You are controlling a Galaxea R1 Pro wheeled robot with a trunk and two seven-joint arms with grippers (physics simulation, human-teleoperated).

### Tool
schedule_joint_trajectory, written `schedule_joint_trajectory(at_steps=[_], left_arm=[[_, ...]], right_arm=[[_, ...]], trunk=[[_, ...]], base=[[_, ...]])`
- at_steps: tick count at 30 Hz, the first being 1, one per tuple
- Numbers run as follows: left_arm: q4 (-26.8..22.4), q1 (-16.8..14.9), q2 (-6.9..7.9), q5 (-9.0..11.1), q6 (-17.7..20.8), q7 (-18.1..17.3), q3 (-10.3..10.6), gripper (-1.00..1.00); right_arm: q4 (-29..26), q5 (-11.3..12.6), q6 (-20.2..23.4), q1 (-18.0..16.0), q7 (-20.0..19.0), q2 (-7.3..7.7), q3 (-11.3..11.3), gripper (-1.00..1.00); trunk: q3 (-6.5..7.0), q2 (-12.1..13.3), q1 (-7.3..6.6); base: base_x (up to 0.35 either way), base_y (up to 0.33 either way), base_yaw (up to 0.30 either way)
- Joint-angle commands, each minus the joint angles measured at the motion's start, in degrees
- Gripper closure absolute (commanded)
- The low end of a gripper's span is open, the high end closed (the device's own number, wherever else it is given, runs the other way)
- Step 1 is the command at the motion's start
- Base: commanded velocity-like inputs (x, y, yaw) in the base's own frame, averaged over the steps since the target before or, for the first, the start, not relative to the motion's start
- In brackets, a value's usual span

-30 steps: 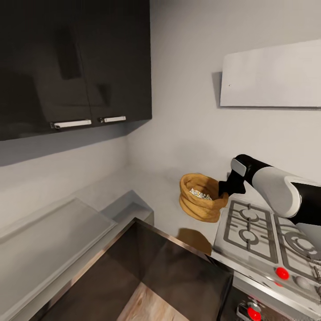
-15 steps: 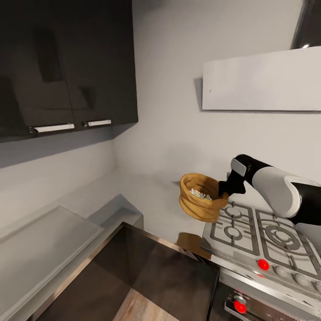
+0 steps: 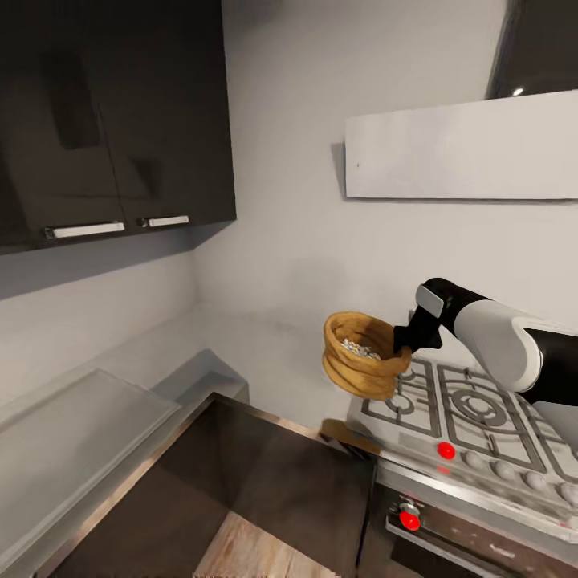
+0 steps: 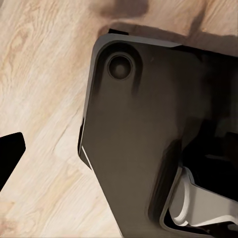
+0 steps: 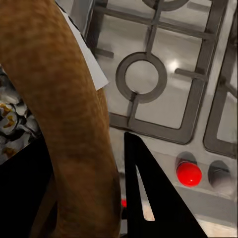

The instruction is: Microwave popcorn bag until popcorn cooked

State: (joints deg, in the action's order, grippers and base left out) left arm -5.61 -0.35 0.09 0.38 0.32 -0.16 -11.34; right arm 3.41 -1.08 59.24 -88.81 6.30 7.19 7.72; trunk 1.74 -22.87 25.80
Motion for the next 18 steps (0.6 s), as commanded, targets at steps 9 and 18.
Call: schedule_joint_trajectory(at_steps=[9, 18], left_arm=[[0.0, 0.0, -0.01, 0.0, 0.1, 0.0, -0.3, -1.0], [0.0, 0.0, -0.01, 0.0, 0.1, 0.0, -0.3, -1.0]], right_arm=[[0.1, -0.1, 0.0, 0.0, 0.5, 0.01, 0.5, 1.0], [0.1, -0.1, 0.0, 0.0, 0.5, 0.01, 0.5, 1.0]], trunk=[[-0.03, 0.0, -0.02], [-0.03, 0.0, -0.02]], base=[[-0.339, 0.0, -0.275], [-0.339, 0.0, -0.276]])
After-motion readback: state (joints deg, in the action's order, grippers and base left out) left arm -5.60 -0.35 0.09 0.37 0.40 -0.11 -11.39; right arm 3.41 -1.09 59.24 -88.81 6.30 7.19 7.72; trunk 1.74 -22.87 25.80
